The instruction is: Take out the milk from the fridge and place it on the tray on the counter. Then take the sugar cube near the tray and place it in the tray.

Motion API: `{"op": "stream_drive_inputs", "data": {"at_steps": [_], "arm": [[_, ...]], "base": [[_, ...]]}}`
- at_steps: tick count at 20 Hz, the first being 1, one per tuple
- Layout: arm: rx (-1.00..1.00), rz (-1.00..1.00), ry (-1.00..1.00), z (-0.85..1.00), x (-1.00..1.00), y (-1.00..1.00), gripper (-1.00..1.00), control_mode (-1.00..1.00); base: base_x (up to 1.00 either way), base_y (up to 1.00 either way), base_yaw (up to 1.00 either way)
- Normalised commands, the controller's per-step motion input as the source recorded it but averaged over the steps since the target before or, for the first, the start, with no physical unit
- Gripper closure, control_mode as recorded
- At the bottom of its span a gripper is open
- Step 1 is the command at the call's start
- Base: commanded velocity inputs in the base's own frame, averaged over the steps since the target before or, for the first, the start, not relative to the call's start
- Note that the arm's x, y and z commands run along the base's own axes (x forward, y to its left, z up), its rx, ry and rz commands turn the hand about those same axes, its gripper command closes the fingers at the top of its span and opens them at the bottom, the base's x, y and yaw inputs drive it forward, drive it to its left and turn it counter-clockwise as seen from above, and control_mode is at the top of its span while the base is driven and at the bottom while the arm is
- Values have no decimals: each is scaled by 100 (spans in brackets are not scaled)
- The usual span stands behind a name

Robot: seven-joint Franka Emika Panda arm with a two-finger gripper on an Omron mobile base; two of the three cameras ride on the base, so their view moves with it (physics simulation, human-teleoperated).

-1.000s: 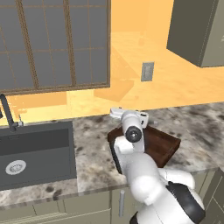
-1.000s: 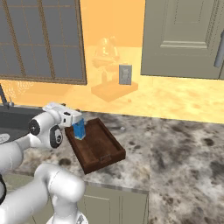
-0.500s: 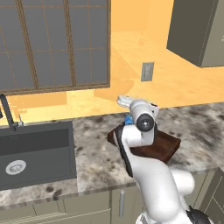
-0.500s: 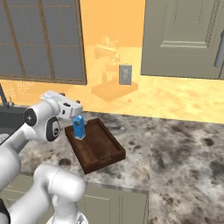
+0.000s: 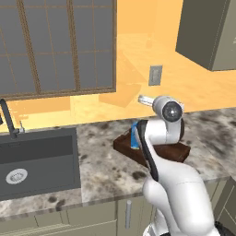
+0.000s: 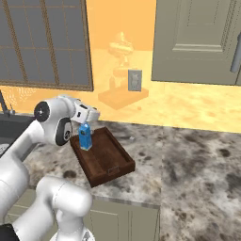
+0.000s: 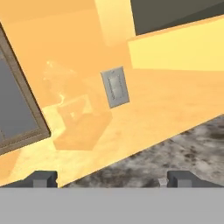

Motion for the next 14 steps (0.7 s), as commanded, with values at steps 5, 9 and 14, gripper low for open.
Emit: {"op": "stream_drive_inputs", "data": {"at_steps": [5,9,14], "arm": [[0,-3,32,3,-11,-26,-100,-100],[0,0,24,-6,-49,-26,-100,-100],[0,0,12,-27,-61,-28,-100,-100]], "base": [[0,0,0],[0,0,0],[0,0,0]]}}
